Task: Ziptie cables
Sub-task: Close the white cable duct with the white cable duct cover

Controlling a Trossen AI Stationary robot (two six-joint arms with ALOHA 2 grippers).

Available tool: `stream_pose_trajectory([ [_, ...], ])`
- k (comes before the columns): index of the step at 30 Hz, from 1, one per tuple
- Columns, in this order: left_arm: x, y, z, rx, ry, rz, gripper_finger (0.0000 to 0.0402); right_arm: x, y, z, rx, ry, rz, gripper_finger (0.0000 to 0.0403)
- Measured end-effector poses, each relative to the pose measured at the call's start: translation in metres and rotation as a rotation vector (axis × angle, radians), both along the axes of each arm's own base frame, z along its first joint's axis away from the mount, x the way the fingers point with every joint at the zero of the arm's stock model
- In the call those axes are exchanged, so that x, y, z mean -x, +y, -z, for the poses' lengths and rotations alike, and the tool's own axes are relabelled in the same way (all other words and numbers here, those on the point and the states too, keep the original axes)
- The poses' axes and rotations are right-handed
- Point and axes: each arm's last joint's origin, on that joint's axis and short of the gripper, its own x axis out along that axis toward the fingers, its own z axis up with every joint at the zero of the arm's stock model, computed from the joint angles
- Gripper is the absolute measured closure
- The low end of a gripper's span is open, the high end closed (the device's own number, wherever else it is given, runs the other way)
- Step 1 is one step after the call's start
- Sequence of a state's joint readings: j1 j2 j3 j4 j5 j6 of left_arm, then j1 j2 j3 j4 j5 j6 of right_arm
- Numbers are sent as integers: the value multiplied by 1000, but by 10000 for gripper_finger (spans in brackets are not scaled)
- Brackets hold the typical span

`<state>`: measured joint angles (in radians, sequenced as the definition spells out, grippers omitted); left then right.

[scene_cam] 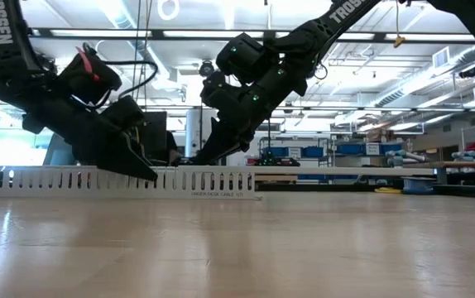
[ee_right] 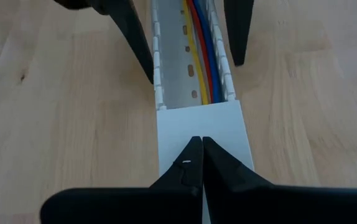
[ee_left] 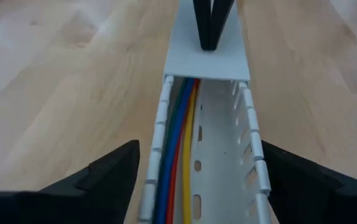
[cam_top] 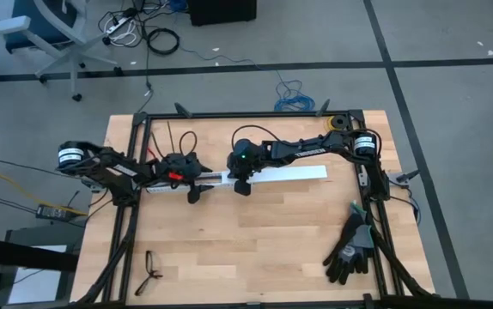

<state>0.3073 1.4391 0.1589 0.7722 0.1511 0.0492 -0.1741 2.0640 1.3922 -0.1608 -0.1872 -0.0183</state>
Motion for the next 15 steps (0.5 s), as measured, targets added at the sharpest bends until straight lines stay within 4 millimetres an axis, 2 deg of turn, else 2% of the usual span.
stream_pose_trajectory([
  [9,-11,3,6,13,10,15,108,0,0,0,1,-2,0,403],
  [15,-13,3,4,4,-24,19,140,0,0,0,1,-1,0,403],
])
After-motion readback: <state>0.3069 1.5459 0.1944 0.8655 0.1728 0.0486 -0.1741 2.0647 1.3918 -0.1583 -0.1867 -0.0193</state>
